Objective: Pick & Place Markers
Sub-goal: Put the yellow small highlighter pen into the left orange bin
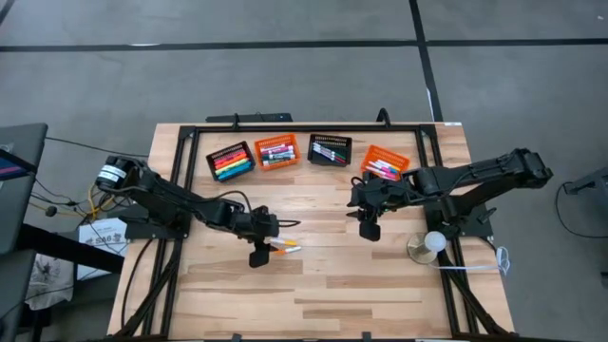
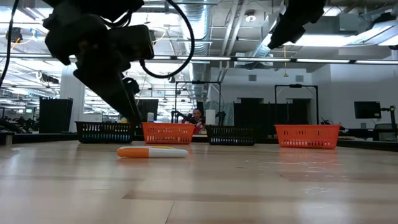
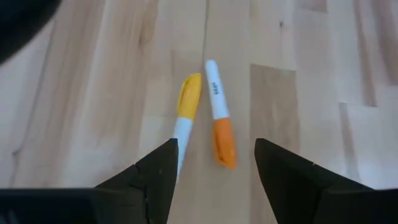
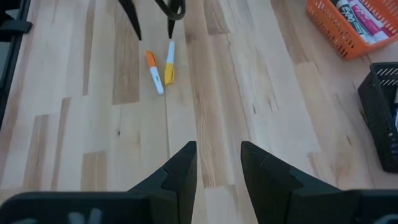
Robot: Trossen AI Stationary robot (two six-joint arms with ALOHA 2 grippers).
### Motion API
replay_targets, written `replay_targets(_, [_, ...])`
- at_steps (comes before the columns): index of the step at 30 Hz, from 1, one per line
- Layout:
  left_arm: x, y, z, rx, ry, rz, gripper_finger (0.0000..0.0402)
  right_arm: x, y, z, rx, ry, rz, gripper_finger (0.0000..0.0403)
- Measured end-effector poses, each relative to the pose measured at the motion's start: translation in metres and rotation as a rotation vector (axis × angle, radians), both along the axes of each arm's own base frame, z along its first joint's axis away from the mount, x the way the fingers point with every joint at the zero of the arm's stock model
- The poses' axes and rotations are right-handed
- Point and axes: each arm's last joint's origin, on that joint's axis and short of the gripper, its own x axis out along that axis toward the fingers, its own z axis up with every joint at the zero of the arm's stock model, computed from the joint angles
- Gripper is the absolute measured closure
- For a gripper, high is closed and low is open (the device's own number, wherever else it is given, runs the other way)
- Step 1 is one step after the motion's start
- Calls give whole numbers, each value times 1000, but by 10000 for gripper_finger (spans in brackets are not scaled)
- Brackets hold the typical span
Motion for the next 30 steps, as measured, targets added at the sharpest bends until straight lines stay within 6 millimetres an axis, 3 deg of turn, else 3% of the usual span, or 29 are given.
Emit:
replay_targets(9, [5,2,-8,43,27,-5,189,0,0,0,-8,-2,10,289])
replay_targets(18, [32,5,-29,111,86,-2,190,0,0,0,-7,-6,9,288])
replay_targets(30, [36,10,-48,170,139,-22,191,0,0,0,-7,-6,8,288])
